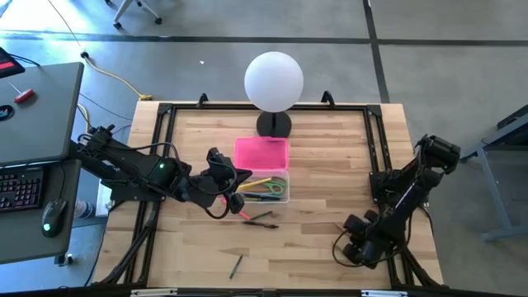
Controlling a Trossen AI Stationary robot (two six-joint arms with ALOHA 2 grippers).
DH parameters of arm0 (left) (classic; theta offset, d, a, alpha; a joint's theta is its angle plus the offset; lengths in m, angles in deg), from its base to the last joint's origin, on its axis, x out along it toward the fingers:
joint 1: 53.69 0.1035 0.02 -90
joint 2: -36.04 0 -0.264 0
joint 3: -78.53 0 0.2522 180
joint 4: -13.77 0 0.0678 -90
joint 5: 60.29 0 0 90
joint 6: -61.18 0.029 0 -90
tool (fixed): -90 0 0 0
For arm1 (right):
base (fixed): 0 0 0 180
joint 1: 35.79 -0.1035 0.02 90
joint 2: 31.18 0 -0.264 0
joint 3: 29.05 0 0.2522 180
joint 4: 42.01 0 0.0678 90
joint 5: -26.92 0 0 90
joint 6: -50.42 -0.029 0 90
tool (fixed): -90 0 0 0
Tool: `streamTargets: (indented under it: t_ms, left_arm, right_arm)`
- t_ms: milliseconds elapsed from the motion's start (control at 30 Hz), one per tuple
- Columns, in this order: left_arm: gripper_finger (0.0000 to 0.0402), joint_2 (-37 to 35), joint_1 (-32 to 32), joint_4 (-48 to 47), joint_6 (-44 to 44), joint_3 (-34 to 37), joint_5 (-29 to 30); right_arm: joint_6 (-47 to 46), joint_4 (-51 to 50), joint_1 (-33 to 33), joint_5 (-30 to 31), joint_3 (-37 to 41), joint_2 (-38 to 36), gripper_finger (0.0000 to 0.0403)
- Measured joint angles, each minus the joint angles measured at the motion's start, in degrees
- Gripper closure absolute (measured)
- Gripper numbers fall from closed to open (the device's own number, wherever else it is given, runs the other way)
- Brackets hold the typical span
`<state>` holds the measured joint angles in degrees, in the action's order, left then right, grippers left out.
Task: Pick & place school supplies into a supply box
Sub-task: Put the orange pencil into the pink supply box
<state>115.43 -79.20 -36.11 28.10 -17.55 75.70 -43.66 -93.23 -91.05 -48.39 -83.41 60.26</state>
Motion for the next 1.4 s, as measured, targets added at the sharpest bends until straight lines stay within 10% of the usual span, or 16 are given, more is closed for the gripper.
streamTargets:
  t_ms: [400, 833, 1400]
  left_arm:
    - [0.0355, 0.0, 0.0, 0.0, -0.02, 0.0, -0.21]
    - [0.0355, 0.0, 0.0, 0.02, -0.2, 0.0, -3.76]
    - [0.0355, 0.0, 0.0, 0.0, -0.22, 0.0, -3.96]
  right_arm:
    - [23.11, 8.14, 12.07, 20.31, 0.64, 0.67, 0.0388]
    - [43.85, 18.56, 26.16, 18.7, 0.28, 6.08, 0.0386]
    - [49.44, 19.06, 27.31, 17.07, 0.22, 5.44, 0.0395]
